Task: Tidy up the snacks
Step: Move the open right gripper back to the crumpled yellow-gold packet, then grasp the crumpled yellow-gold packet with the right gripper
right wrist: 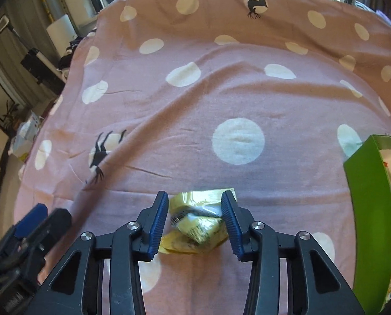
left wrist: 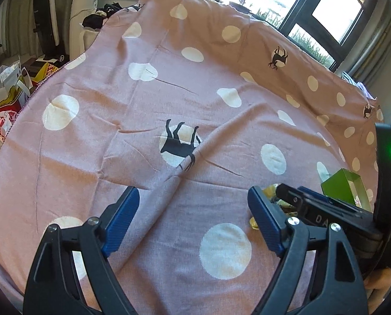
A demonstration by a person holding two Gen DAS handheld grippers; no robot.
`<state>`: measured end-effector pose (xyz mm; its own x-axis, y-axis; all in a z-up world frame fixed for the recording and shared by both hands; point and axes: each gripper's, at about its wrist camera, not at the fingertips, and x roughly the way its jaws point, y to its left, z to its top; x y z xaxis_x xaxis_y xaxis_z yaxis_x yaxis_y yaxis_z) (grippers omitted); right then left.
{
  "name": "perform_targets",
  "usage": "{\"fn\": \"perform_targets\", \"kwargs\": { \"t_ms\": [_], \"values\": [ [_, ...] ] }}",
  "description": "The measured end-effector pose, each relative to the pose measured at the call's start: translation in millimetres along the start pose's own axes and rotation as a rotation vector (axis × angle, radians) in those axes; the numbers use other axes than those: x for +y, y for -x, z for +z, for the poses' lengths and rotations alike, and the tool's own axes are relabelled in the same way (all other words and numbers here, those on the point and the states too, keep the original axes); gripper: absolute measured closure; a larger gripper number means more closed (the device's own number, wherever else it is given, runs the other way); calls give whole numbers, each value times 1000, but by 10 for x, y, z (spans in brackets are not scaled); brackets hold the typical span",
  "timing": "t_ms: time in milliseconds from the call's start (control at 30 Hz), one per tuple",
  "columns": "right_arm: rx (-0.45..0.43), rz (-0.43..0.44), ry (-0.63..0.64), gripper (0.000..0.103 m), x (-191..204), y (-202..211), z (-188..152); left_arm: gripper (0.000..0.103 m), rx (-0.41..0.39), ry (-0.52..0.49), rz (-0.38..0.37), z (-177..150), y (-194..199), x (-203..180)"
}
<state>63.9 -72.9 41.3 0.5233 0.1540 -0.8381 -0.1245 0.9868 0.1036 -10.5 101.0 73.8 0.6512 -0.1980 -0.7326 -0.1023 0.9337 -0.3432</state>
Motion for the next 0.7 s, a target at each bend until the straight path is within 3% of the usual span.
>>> {"fn": "perform_targets", "kwargs": {
  "t_ms": [267, 467, 633, 700],
  "values": [
    [62, 49, 19, 58, -187, 15, -326, 19, 35, -38, -8, -61, -89, -121],
    [106, 86, -54, 58, -446, 70, -452, 18, 76, -67, -49, -147, -200, -247],
    [97, 104, -128, 58, -730, 189, -492, 18, 106, -86, -79, -201, -299, -365],
    [72, 112, -156, 52, -822, 251, -482, 17, 109, -103, -92, -224, -321, -431]
  ]
}}
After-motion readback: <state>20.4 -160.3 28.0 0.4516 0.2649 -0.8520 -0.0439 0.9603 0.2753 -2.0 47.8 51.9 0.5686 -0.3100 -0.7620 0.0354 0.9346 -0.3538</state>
